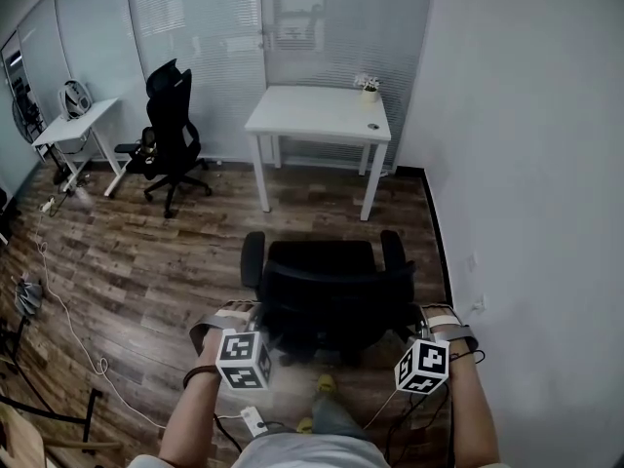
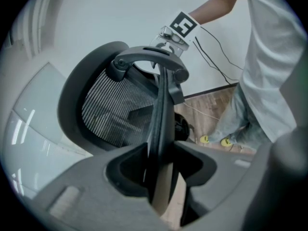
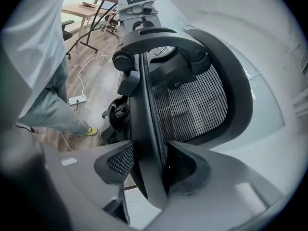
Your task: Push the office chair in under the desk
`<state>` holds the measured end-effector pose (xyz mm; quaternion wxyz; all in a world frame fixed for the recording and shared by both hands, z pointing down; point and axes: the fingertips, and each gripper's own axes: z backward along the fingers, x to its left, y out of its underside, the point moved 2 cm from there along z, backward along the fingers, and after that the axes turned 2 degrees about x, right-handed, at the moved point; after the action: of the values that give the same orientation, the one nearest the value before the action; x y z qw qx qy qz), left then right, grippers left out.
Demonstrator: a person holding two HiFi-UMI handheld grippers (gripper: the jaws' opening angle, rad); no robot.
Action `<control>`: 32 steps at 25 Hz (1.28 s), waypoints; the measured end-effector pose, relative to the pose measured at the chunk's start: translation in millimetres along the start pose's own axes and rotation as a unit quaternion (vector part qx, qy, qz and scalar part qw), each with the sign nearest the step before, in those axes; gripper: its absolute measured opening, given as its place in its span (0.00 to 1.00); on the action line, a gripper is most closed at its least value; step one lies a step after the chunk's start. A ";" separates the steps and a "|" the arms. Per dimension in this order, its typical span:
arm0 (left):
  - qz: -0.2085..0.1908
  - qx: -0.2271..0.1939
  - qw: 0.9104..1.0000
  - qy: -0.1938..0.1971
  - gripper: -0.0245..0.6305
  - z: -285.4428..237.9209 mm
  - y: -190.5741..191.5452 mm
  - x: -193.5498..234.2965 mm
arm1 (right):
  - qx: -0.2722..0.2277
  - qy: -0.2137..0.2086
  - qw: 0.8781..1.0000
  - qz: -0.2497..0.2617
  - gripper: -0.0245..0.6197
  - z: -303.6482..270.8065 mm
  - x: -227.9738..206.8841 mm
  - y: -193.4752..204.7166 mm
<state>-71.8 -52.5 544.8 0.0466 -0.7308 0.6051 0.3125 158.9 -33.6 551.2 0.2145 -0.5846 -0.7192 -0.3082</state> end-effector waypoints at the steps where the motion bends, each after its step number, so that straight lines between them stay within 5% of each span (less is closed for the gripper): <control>1: 0.000 -0.001 1.000 -0.001 0.28 -4.7 0.7 8.0 | 0.000 0.003 1.000 0.000 0.35 -6.2 -6.3 0.4; 16: 0.008 0.003 1.000 -0.012 0.29 -72.8 16.4 124.8 | -0.014 -0.001 1.000 0.008 0.35 -103.5 -111.1 4.3; 32: 0.016 0.003 0.999 -0.035 0.32 -131.9 79.3 258.4 | -0.037 0.017 0.999 0.018 0.35 -207.2 -212.7 -38.4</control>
<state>-72.7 -353.2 542.4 0.0650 -0.7097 0.6155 0.3366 158.5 -333.0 550.3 0.2108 -0.5998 -0.6926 -0.3409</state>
